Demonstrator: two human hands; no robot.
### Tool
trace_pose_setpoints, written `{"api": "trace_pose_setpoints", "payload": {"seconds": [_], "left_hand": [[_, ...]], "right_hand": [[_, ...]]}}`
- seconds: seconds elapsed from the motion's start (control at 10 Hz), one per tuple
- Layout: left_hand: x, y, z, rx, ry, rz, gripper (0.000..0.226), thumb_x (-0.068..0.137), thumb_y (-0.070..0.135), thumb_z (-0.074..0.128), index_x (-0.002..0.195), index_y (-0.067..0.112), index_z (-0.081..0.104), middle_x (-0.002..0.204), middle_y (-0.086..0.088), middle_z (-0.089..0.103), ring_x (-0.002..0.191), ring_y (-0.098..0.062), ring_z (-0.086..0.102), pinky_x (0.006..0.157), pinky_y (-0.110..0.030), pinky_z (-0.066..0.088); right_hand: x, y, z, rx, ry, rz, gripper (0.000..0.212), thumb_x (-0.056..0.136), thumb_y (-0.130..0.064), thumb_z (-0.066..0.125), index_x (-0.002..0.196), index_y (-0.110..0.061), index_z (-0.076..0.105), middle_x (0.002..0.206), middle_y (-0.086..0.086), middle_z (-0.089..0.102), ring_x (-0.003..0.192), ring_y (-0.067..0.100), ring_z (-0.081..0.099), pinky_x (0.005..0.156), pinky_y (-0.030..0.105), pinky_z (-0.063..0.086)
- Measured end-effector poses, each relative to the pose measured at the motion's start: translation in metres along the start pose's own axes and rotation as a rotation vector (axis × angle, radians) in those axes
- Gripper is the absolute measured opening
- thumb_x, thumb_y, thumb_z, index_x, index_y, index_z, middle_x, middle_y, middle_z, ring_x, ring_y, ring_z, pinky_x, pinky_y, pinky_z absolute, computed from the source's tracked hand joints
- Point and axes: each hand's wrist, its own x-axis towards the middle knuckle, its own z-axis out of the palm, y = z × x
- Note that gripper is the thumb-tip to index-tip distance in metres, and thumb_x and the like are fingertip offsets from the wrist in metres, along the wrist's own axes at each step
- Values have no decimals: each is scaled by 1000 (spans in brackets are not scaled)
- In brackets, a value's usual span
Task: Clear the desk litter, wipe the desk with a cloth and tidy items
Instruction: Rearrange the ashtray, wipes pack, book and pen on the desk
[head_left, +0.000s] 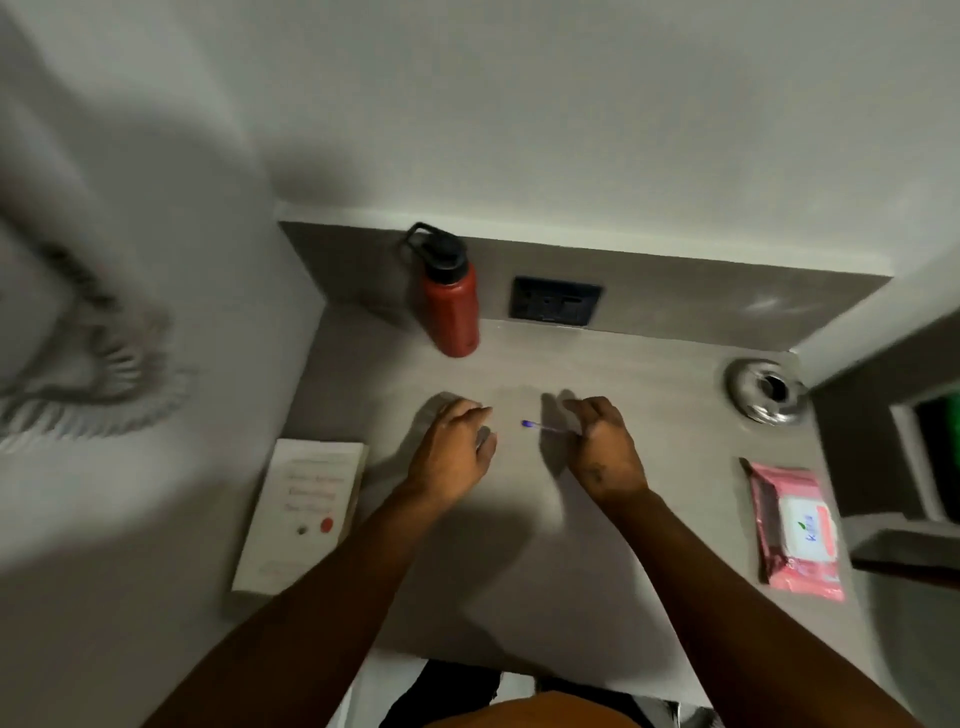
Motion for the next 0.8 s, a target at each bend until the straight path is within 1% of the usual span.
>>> {"api": "trace_pose_setpoints", "payload": {"seconds": [0.1,0.2,0.3,0.4,0.5,0.6,0.7,0.8], "left_hand": [[-43,-35,-22,-32,198,-162,36,92,26,62,123,7,67,125,-11,65,119,-29,58,110,-38,42],[-102,-82,-53,-5,118,-415,43,97,26,54,135,8,56,138,-13,55,130,-32,49,113,-40,35],[-131,-106,-66,45,65,-552,50,97,32,54,142,12,47,144,-10,48,134,-29,42,115,-39,32],[-154,-133,-72,84,-1,-714,56,94,36,58,142,13,41,146,-11,43,135,-30,39,113,-41,37],[-156,-138,-72,97,-84,-770,70,93,42,59,148,13,28,153,-15,28,142,-34,28,116,-46,35],[-151,-139,-69,63,-144,-809,79,92,44,62,152,15,20,157,-17,20,146,-36,22,116,-49,35],[-138,-139,-71,15,-191,-776,84,84,47,71,149,18,26,155,-15,30,143,-35,31,112,-49,36],[-132,-131,-64,0,-196,-662,85,79,44,78,146,17,33,153,-10,37,141,-33,34,113,-46,38]], "right_hand": [[4,-54,34,86,-85,-121,36,88,-10,60,124,-13,62,122,11,56,107,27,57,86,25,45],[-1,-128,78,119,-235,-244,34,89,-19,64,122,-9,63,120,14,60,108,29,59,88,25,44],[-10,-186,118,43,-363,-347,51,90,-33,65,134,-11,54,128,14,57,117,30,56,97,32,45],[-19,-213,144,-15,-483,-278,57,83,-39,74,128,-13,51,115,5,51,106,23,59,82,31,53],[-21,-216,158,-55,-537,-274,53,78,-33,81,120,-12,57,110,2,56,98,19,61,69,25,53],[-21,-217,157,47,-504,-199,63,71,-24,87,121,-12,51,114,6,58,99,21,62,69,26,55],[-33,-207,151,253,-451,-38,51,76,-9,82,118,-8,53,109,11,67,94,25,69,65,29,60],[-55,-173,135,427,-289,-43,35,81,1,74,113,2,60,103,10,67,92,27,70,73,36,61]]}}
